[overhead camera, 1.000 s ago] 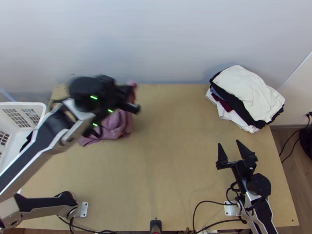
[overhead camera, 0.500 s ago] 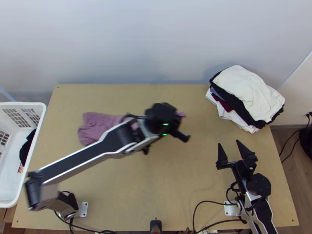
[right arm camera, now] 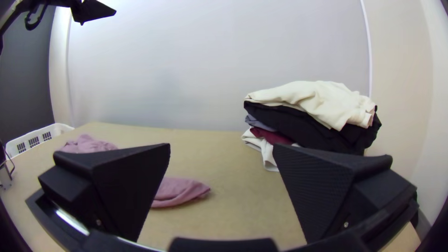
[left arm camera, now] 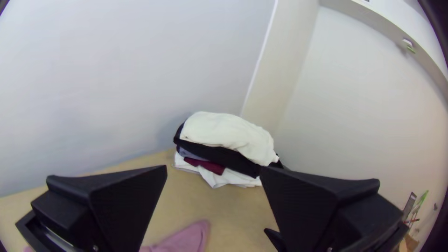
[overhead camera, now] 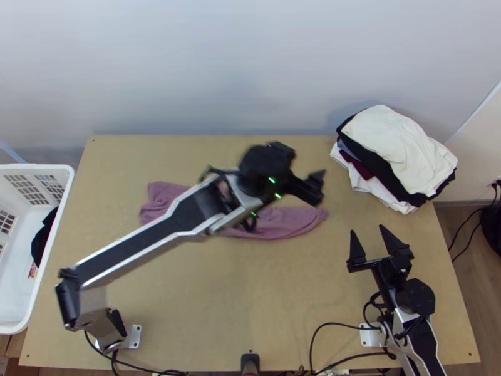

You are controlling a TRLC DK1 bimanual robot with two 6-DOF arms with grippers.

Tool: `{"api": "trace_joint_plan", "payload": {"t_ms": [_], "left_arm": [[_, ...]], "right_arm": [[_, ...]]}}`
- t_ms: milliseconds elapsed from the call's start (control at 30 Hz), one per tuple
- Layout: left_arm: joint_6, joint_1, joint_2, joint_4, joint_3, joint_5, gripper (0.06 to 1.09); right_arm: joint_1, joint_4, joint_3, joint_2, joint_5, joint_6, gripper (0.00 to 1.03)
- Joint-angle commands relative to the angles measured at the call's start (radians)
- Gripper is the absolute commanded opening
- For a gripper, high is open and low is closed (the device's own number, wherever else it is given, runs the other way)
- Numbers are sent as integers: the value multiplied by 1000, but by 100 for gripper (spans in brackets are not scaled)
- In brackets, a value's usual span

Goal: Fold the t-shirt

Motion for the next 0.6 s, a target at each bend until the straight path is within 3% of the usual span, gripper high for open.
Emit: {"api": "trace_joint_plan", "payload": {"t_ms": [0,267,567], "left_arm": [[52,88,-72,-72,25,-3,105],[196,335,-158,-417,-67,-3,103],[379,691,-374,-434,-532,160,100]], "right_arm": [[-2,-17,-8,-7,1,17,99],[-2,-17,-8,-7,1,17,99],[-2,-17,-8,-7,1,17,99]]}}
